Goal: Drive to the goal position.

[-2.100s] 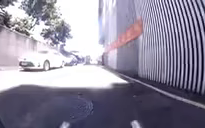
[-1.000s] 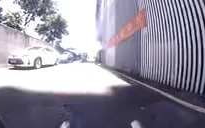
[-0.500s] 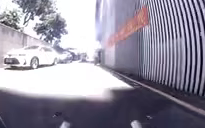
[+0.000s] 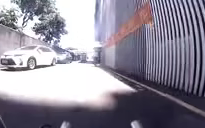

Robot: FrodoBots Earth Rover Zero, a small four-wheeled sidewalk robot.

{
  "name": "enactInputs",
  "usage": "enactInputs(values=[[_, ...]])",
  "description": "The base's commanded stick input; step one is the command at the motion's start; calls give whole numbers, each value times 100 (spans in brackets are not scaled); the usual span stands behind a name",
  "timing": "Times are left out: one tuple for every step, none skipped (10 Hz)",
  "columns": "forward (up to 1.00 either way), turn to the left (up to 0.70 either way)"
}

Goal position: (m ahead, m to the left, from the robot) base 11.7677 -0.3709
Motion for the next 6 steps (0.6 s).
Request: enactInputs(values=[[45,0],[45,0],[45,0],[45,0],[45,0],[45,0]])
